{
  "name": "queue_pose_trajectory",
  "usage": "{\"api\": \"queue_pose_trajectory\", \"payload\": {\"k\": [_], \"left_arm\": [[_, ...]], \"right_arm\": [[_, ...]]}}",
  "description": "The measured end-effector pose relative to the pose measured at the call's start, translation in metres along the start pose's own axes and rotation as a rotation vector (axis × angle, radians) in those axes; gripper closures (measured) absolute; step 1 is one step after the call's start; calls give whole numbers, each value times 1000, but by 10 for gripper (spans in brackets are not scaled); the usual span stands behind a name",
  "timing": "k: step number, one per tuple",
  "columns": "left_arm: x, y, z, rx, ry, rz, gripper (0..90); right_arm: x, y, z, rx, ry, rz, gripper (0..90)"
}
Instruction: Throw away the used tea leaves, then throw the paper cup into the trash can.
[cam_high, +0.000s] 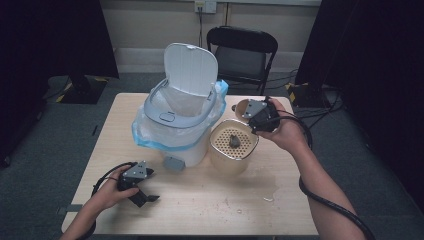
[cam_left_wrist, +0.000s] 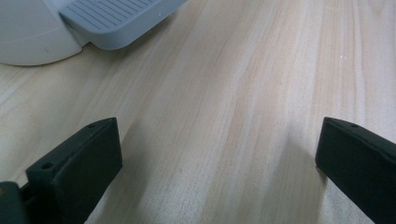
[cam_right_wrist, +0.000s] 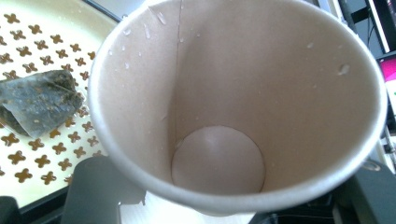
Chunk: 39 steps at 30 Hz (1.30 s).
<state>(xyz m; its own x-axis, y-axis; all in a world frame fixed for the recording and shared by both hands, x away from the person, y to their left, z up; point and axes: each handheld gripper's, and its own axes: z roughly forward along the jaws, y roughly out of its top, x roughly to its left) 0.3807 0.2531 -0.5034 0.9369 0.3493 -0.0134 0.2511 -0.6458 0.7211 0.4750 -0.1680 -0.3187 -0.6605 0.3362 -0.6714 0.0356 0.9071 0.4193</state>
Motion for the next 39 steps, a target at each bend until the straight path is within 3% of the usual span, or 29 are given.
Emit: {"api": "queue_pose_trajectory", "payload": {"k": [4,7,12,18,25,31,36,39], "left_arm": [[0,0,0,0,0,0,0],[0,0,0,-2,0,1,0],[0,0,0,-2,0,1,0],[0,0,0,-1,0,1,0],[0,0,0,-1,1,1,0],[0,0,0,-1,2,1,0],[0,0,0,-2,0,3,0],[0,0,0,-1,-1,3,0]], "right_arm": [[0,-2,1,14,8,22,333],[-1,-4,2,-8,19,60,332],[-2,-5,3,4,24,68,331],[-3,-5,2,-28,47,107,331],[-10,-8,3,-65,91,218,329],[-17,-10,2,-81,112,259,328],[-21,-8,1,-120,138,329,327],[-23,-7,1,-133,154,347,327]]}}
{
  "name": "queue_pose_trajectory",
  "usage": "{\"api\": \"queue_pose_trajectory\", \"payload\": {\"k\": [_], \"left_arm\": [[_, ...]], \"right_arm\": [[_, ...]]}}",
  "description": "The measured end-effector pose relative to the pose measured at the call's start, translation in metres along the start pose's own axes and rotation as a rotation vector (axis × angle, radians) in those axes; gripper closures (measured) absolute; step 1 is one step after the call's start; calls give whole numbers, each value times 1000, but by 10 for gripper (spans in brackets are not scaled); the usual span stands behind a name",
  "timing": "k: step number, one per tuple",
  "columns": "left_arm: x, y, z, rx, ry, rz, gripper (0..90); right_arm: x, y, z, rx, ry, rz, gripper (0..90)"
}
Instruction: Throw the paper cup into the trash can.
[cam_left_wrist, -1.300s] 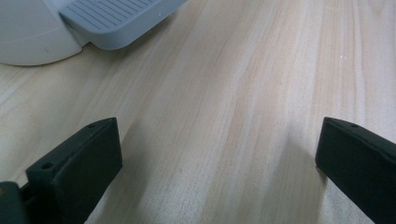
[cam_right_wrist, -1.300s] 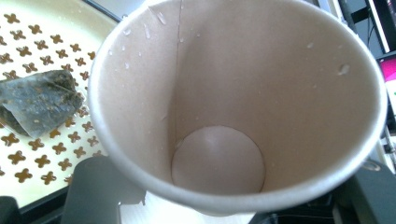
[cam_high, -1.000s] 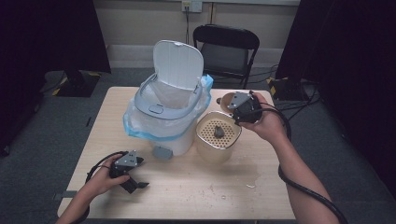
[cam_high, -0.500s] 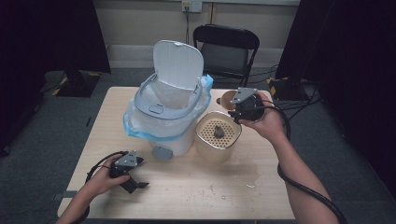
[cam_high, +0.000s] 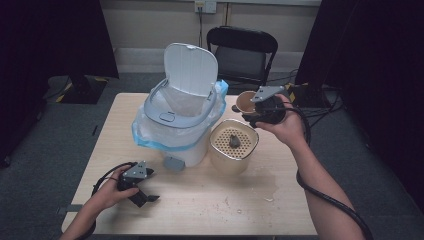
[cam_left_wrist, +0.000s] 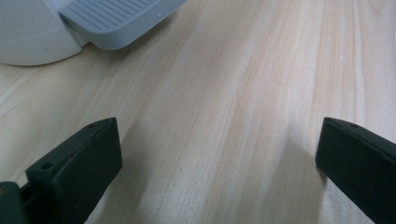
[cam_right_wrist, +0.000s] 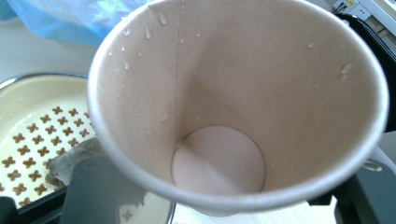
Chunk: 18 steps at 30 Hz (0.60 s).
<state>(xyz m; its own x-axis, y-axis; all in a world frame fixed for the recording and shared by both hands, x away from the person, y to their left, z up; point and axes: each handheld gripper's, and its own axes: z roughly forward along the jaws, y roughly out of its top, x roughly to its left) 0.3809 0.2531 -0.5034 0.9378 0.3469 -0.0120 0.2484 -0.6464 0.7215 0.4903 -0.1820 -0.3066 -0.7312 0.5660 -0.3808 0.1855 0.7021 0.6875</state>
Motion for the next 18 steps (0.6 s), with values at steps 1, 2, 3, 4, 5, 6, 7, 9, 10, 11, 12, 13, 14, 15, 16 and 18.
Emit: {"api": "queue_pose_trajectory", "payload": {"k": [1,2,3,4,5,6,7,9,10,11,12,13,14,15,16,18], "left_arm": [[0,0,0,4,2,2,0],[0,0,0,-1,0,0,0],[0,0,0,0,0,0,0],[0,0,0,0,-1,0,0],[0,0,0,-1,0,0,0],[0,0,0,0,0,0,0],[0,0,0,0,0,0,0],[0,0,0,0,0,0,0],[0,0,0,-1,2,-2,0],[0,0,-1,5,-7,2,0],[0,0,-1,5,-4,0,0],[0,0,-1,5,-5,0,0],[0,0,-1,5,-4,0,0],[0,0,-1,6,-6,2,0],[0,0,-1,6,-6,2,0],[0,0,-1,6,-6,2,0]], "right_arm": [[-1,1,0,-4,6,14,327],[-1,1,0,-6,12,25,327],[-1,2,0,-9,15,24,326],[-1,2,0,-10,20,27,326],[-1,2,0,-9,22,26,326],[-1,3,0,-10,26,28,326],[0,3,0,-14,32,34,325],[0,4,-1,-17,36,39,325],[0,5,-1,-19,37,41,325],[0,6,-1,-21,37,41,325],[0,6,-2,-24,41,44,325],[-1,7,-2,-26,40,46,325],[-1,8,-3,-26,42,49,325],[-2,9,-4,-29,43,50,325],[-2,9,-4,-34,44,52,325],[-3,10,-5,-32,49,60,325]]}}
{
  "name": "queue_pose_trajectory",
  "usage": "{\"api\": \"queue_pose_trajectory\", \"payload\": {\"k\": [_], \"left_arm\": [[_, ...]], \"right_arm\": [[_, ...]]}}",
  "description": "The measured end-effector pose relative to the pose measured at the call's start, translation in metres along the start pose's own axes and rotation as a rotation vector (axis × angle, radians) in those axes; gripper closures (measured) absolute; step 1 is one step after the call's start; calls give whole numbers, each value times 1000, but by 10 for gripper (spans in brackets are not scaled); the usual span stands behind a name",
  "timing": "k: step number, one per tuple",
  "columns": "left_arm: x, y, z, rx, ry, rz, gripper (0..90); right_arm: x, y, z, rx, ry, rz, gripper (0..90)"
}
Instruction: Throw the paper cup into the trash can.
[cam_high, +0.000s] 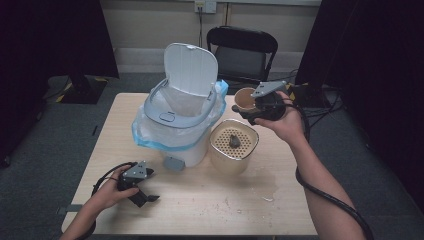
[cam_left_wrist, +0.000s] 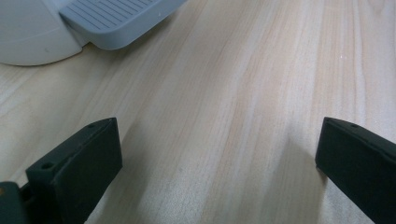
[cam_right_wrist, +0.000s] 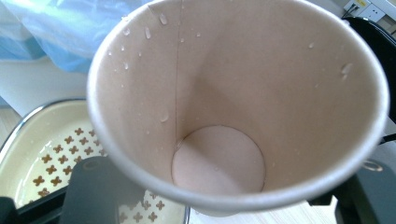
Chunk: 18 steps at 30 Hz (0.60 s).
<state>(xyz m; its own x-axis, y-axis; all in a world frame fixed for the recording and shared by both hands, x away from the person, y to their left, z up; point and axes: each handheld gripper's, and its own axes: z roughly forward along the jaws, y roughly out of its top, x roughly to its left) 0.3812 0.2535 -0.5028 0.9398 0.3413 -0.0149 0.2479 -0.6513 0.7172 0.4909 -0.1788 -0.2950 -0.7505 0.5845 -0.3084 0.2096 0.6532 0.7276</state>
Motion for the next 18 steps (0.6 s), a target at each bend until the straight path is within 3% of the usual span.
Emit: {"api": "queue_pose_trajectory", "payload": {"k": [18], "left_arm": [[0,0,0,0,3,-1,0]], "right_arm": [[0,21,-4,-30,48,20,324]]}}
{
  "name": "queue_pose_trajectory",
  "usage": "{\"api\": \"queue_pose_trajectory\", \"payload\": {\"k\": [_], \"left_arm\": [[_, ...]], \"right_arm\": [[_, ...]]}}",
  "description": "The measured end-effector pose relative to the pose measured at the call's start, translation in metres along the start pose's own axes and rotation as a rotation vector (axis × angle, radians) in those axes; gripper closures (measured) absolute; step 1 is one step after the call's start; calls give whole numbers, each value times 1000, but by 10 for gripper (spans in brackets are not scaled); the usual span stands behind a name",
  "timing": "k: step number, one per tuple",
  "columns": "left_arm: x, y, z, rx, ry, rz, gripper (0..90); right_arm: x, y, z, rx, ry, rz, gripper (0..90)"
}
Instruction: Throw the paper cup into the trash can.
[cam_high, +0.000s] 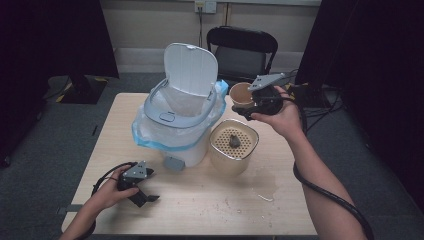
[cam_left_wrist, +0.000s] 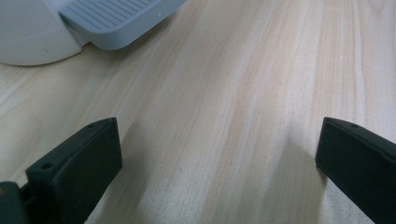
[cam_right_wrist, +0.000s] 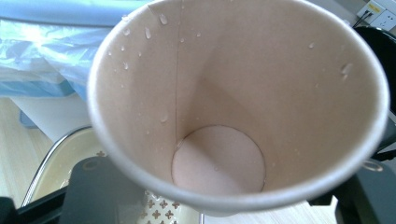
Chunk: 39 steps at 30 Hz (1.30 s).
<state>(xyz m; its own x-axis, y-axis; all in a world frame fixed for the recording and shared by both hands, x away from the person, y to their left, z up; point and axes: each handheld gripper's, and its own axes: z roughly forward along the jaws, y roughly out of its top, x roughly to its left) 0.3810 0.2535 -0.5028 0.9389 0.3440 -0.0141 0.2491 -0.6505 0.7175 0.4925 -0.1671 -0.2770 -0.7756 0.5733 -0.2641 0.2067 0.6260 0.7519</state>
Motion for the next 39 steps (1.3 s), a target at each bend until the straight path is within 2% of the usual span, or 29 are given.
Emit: {"api": "queue_pose_trajectory", "payload": {"k": [12,19,23,39], "left_arm": [[0,0,0,0,0,0,0],[0,0,0,-2,-1,0,0],[0,0,0,0,0,-1,0],[0,0,0,0,-1,-1,0]], "right_arm": [[-3,9,-6,-16,20,7,324],[-3,14,-8,-36,32,31,325],[-2,19,-9,-42,38,21,325],[1,38,-11,-40,86,30,324]]}}
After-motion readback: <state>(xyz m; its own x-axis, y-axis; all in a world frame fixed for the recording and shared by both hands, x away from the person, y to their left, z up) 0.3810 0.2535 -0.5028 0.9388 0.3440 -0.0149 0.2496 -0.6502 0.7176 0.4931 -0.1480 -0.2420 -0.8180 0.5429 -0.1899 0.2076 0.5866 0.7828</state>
